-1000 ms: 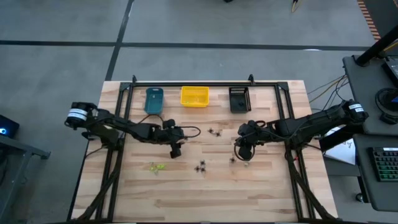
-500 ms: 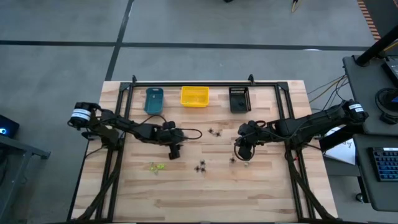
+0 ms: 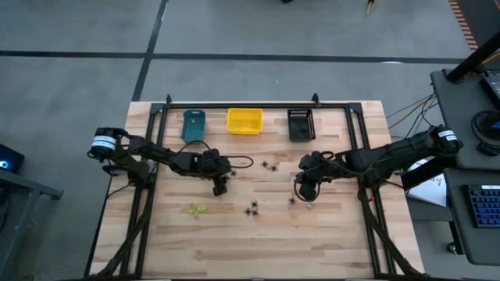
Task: Sort Halloween decoration
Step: Put the gray skull toy into the blue bin
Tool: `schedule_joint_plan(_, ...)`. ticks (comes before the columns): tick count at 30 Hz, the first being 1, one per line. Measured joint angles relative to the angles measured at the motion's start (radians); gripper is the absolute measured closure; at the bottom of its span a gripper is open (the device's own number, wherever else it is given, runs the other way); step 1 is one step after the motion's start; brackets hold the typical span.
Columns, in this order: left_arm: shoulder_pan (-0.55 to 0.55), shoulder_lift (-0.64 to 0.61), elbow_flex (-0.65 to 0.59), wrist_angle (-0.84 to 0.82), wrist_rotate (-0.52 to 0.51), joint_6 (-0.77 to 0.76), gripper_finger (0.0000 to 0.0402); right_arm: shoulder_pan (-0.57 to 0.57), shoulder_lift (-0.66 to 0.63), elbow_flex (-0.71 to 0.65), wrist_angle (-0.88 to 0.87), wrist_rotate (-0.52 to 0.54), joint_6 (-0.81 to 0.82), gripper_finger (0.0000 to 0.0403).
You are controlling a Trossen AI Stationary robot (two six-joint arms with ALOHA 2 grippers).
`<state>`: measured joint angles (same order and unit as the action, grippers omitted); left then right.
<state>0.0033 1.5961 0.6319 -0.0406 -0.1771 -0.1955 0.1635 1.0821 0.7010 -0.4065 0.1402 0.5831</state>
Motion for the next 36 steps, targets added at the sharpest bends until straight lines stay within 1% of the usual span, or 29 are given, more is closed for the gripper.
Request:
schedule_joint_plan(4, 0.001, 0.004, 0.001, 0.003, 0.009, 0.000, 0.0266, 0.000, 0.000, 0.000, 0.000, 0.000, 0.000, 0.0319)
schedule_joint_plan(13, 0.000, 0.005, 0.001, 0.002, 0.015, -0.001, 0.0319, 0.000, 0.000, 0.000, 0.000, 0.011, 0.000, 0.0319)
schedule_joint_plan(16, 0.000, 0.005, 0.001, 0.000, 0.016, -0.006, 0.0328, 0.000, 0.000, 0.000, 0.000, 0.017, 0.001, 0.0319)
schedule_joint_plan(28, 0.000, -0.013, 0.024, -0.023, 0.031, -0.027, 0.0334, 0.000, 0.000, 0.000, 0.002, 0.017, 0.001, 0.0319)
schedule_joint_plan(36, 0.000, -0.054, 0.063, -0.102, 0.061, -0.027, 0.0334, 0.000, 0.000, 0.000, 0.006, 0.018, 0.001, 0.0319)
